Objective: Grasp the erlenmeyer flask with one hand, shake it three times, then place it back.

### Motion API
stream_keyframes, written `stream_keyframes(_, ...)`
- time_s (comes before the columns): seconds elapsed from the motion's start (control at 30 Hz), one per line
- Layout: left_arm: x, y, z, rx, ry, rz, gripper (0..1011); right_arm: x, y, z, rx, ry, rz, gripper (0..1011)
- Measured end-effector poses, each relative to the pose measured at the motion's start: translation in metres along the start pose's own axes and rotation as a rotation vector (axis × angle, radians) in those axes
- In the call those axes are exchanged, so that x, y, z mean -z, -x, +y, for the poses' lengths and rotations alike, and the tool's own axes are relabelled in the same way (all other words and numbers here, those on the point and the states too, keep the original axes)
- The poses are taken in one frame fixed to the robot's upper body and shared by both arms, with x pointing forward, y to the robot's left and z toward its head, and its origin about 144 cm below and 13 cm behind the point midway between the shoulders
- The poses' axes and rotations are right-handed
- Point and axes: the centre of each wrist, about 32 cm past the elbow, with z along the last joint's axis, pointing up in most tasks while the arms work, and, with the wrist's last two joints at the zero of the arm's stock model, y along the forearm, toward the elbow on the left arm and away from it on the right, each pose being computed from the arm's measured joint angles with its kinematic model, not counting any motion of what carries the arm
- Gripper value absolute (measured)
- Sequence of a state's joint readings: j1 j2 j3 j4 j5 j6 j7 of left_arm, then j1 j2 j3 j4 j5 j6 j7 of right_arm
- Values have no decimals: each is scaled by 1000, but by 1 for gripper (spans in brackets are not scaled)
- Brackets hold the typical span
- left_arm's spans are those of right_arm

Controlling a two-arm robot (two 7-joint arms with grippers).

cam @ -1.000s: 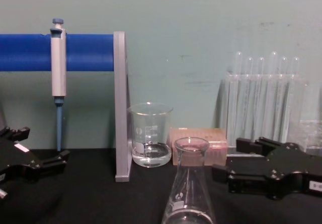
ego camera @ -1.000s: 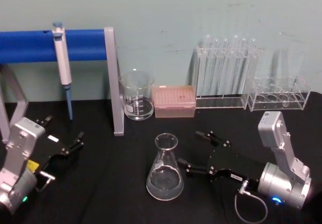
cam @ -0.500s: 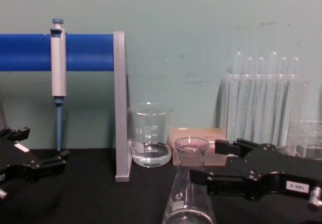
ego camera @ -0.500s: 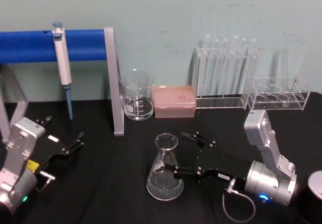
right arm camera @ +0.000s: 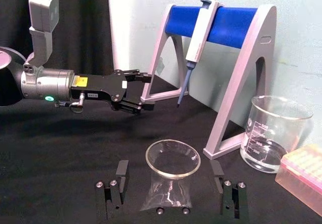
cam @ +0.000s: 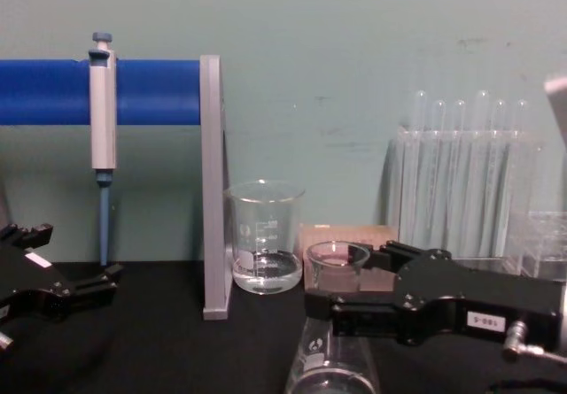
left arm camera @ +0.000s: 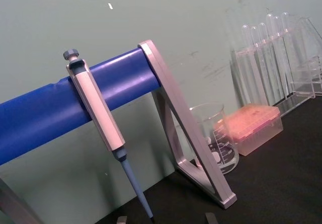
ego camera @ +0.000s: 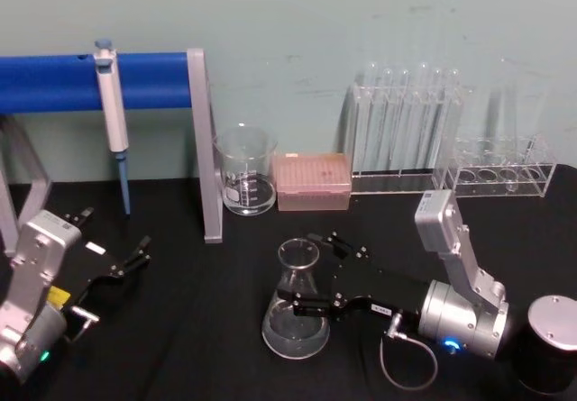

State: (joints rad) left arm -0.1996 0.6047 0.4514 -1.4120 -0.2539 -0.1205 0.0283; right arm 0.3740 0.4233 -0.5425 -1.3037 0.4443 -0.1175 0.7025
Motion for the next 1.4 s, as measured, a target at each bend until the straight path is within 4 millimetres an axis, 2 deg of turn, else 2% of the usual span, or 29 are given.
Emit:
stream_keyframes(0.8,0,0,0,0,0,0,1001,3,-3,19,-16,37,8,1003)
stream_keyframes(1.4,0,0,0,0,0,0,1001,3,-3,19,-14,37,8,1003)
